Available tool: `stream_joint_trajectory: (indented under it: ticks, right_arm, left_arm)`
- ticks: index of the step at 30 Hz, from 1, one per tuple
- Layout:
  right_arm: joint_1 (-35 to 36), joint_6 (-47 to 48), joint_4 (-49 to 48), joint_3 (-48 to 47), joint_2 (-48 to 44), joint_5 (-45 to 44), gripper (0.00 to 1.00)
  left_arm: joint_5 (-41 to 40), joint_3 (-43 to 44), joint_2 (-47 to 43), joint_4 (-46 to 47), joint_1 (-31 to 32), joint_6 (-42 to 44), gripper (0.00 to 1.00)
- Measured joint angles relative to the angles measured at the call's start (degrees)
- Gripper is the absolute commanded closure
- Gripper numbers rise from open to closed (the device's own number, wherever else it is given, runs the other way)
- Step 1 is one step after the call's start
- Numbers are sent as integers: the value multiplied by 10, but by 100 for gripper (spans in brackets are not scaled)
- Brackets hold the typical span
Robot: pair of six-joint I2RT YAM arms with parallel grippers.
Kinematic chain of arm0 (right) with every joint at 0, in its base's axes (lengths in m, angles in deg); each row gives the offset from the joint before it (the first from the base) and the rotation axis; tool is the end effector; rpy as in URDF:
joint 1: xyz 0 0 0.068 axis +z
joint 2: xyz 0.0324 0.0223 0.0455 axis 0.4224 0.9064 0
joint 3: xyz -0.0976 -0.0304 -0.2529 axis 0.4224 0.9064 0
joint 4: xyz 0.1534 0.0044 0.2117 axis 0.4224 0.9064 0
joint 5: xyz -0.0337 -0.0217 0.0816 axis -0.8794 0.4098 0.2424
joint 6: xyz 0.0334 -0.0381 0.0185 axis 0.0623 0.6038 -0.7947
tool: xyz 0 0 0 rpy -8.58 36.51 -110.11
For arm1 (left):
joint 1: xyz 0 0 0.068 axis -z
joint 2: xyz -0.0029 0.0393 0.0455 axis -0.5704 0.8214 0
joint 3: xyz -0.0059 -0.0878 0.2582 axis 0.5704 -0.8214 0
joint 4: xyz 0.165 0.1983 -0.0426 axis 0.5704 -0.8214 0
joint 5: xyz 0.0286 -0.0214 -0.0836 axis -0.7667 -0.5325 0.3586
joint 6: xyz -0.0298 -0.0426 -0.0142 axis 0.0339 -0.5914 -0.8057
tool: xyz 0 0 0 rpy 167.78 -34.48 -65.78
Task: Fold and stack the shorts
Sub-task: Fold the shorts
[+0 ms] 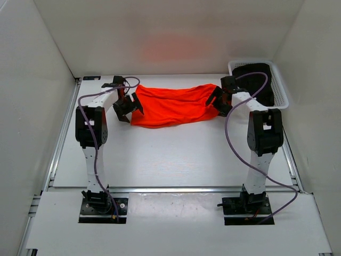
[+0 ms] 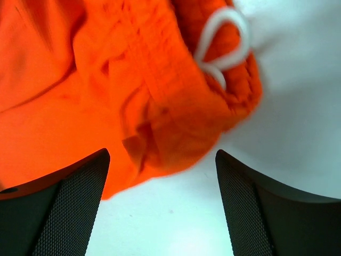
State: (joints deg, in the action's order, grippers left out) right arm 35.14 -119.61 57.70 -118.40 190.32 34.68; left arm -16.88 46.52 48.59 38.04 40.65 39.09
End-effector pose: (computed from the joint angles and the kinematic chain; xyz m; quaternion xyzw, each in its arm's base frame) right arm 0.4415 0.0789 0.1958 0.2596 0.9139 0.1342 0.2817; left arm 0.4492 -0.0545 0.1690 -0.1975 0.9648 -0.1509 0.0861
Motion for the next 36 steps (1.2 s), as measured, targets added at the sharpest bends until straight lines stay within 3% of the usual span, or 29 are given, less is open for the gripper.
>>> stream_joint_trajectory:
  ticks: [12, 17, 24, 26, 27, 28, 29, 30, 32, 33, 35, 36]
  right_arm:
    - [20, -15, -33, 136, -179, -72, 15]
    - [20, -34, -52, 163, -176, -51, 14]
    - [19, -63, -70, 165, -118, -27, 12]
    - [19, -70, -70, 155, -96, -28, 12]
    - [19, -72, -71, 149, -85, -29, 12]
    - [19, -74, -70, 140, -72, -32, 12]
    - [19, -76, -70, 128, -58, -35, 15]
    - [21, -76, -70, 117, -45, -37, 16]
    - [23, -78, -71, 94, -23, -42, 23]
    - [24, -78, -72, 82, -13, -43, 35]
    - [30, -78, -73, 62, 3, -45, 65]
    - [33, -77, -73, 53, 10, -49, 92]
  left_arm:
    - [-47, -78, -155, -28, -5, 14, 0]
    - [-54, -114, -123, -27, 7, 8, 0]
    - [-56, -78, -43, -31, 29, 1, 3]
    - [-56, -63, -33, -25, 30, -3, 15]
    - [-56, -55, -28, -25, 30, -6, 29]
    - [-56, -49, -23, -24, 30, -7, 73]
    - [-56, -44, -18, -23, 30, -10, 89]
    - [-55, -41, -14, -19, 30, -9, 90]
    - [-50, -31, -7, -19, 30, -8, 90]
    - [-51, -28, -5, -19, 30, -9, 90]
    - [-51, -25, -5, -15, 28, -9, 90]
    - [-51, -25, -5, -14, 27, -9, 90]
